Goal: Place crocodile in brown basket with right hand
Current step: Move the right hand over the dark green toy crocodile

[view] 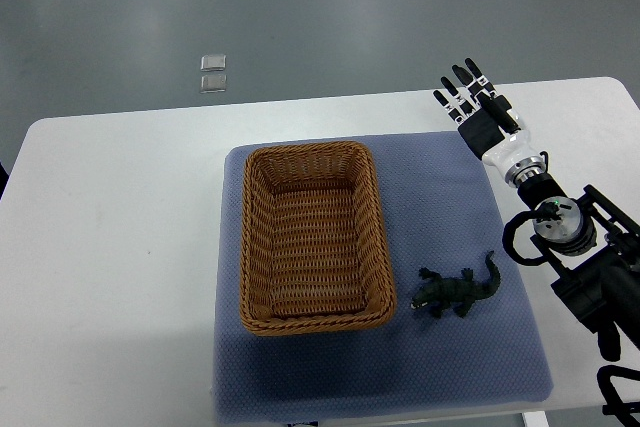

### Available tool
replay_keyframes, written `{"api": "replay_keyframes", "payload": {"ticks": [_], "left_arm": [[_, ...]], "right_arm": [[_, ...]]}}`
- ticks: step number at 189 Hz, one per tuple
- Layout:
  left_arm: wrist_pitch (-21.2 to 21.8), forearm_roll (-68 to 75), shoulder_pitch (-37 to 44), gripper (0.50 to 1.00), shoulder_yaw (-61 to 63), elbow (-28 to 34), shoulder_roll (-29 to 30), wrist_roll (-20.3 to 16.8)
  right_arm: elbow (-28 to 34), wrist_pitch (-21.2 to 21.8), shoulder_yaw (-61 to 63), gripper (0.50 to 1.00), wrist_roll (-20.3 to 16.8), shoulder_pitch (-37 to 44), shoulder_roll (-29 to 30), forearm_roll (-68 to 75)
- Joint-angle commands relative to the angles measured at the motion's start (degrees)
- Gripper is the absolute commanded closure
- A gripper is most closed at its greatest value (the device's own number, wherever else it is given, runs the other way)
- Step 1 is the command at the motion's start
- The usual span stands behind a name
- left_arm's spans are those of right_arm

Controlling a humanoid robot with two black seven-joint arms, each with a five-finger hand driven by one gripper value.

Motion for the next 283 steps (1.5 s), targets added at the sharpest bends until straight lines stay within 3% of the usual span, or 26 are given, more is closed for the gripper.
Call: {"api": "replay_keyframes", "payload": {"ticks": [1, 65, 131, 149, 180, 215, 246, 266, 283], "left_arm": [[0.0, 0.0, 0.0, 0.5, 0.0, 0.0, 0.0, 0.0], [0.0, 0.1, 0.0, 0.5, 0.2, -0.1, 0.0, 0.0], [-0.1, 0.1, 0.0, 0.5, 0.1, -0.1, 0.0, -0.1], [-0.6, 0.1, 0.0, 0.5, 0.2, -0.2, 0.0, -0.1], [-0.7, 0.2, -0.1, 0.5, 0.3, -0.3, 0.0, -0.1], [-0.7, 0.2, -0.4, 0.5, 0.3, -0.4, 0.0, -0.1], [-0.7, 0.3, -0.4, 0.5, 0.4, -0.3, 0.0, -0.1], [-0.8, 0.3, -0.4, 0.5, 0.4, -0.3, 0.0, -0.1], [-0.7, 0.2, -0.4, 0.5, 0.4, -0.3, 0.0, -0.1]], "right_arm": [[0.1, 0.1, -0.1, 0.572, 0.0, -0.2, 0.1, 0.1], [0.3, 0.7, -1.7, 0.572, -0.4, 0.8, -0.8, -2.2], [1.6, 1.7, -14.2, 0.572, -4.7, 7.4, -11.4, -15.4], [2.4, 4.6, -20.6, 0.572, -5.3, 10.9, -15.7, -23.7], [9.4, 9.0, -32.1, 0.572, -7.3, 18.9, -25.3, -39.2], [19.5, 17.4, -47.2, 0.572, -7.6, 31.3, -34.9, -55.3], [29.8, 17.4, -55.4, 0.572, -10.7, 38.7, -41.4, -58.9], [33.8, 17.4, -55.4, 0.572, -14.1, 38.8, -43.5, -58.7], [35.4, 17.4, -55.4, 0.572, -14.9, 37.8, -44.5, -57.8]]}}
